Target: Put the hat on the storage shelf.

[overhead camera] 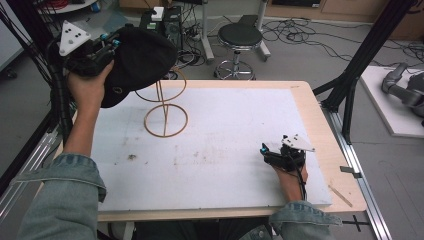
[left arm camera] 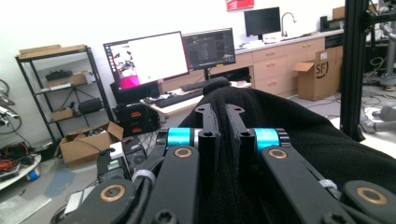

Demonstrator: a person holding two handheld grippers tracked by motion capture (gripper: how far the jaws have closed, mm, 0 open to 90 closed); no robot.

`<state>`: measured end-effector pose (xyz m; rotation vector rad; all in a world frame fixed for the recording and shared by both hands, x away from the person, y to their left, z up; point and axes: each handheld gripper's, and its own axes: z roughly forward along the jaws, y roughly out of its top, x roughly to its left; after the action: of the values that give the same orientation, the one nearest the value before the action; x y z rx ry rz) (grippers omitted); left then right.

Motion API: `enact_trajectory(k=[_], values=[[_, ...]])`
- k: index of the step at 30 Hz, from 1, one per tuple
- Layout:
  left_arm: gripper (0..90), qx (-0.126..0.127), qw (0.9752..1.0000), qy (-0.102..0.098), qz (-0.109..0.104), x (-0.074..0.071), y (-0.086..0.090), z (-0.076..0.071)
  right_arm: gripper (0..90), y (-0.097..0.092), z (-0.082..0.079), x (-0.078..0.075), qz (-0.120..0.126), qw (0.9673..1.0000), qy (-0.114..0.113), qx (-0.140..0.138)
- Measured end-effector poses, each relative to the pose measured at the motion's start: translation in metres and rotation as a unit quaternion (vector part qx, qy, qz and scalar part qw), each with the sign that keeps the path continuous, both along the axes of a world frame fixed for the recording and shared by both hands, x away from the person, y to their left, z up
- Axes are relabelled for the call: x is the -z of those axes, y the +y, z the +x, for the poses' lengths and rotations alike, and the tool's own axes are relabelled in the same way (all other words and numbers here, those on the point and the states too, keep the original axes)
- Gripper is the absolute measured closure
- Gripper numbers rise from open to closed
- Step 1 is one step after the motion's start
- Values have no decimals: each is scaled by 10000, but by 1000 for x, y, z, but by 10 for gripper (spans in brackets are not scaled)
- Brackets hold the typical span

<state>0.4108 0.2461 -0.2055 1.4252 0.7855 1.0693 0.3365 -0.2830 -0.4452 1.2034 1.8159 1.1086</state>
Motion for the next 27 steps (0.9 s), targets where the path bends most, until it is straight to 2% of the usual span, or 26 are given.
enact_trajectory(k=[11,27], values=[[844,191,9998,81,46,9,-14,4,149,-1,0,0,0,10000,9,-13],[839,426,9985,295,153,32,-36,15,149,-1,0,0,11,10000,13,-10]])
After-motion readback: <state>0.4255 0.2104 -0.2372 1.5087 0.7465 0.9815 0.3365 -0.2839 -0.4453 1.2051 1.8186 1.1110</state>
